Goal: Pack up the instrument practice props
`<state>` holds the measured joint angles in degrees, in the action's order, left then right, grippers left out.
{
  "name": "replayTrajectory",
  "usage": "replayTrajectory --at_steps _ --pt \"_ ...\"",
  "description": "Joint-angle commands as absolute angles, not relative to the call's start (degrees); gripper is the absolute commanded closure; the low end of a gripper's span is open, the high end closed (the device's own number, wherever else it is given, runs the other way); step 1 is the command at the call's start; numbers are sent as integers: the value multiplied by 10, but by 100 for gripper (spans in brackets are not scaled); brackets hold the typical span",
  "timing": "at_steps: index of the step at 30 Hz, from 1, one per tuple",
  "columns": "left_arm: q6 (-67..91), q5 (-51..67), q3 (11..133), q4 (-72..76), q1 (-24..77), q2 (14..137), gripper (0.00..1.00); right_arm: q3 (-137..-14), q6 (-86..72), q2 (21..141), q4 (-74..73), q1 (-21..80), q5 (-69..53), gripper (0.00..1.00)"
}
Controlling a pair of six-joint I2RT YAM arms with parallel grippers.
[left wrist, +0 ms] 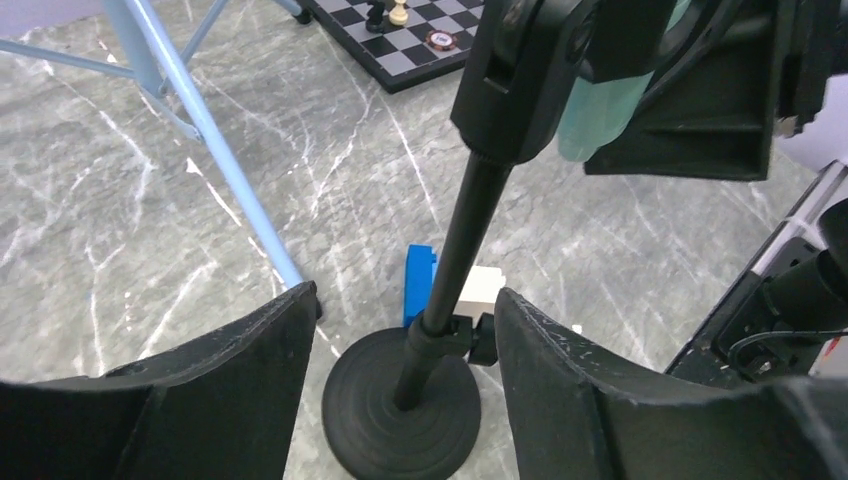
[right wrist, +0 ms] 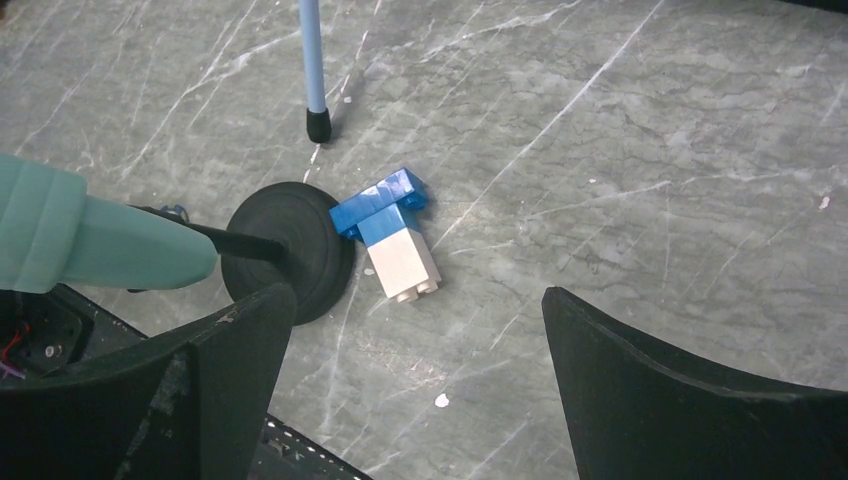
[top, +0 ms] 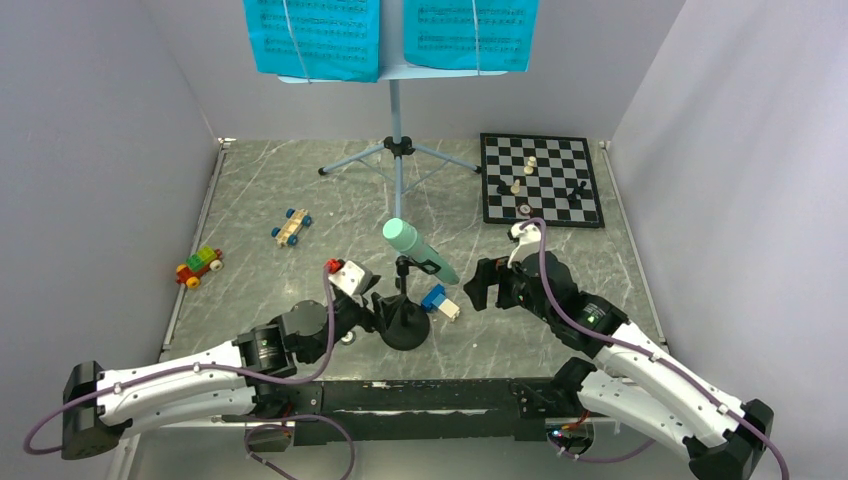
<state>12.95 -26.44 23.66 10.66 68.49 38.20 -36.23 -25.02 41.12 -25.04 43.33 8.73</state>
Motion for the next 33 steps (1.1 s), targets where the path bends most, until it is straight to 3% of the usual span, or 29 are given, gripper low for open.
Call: replayTrajectory --at_steps 1,11,20,31,33 --pt "138 -290 275 16 688 353 26 -398 -241 392 -273 436 101 0" --pt "28 -155 268 59 670 254 6 -393 -242 363 -299 436 103 0" --pt "107 165 301 106 464 350 11 -406 -238 367 -301 436 95 0" --pt "130 308 337 165 416 444 19 -414 -226 373 -301 436 90 0" --pt "126 317 341 173 415 457 25 -414 -225 373 -300 436 89 0"
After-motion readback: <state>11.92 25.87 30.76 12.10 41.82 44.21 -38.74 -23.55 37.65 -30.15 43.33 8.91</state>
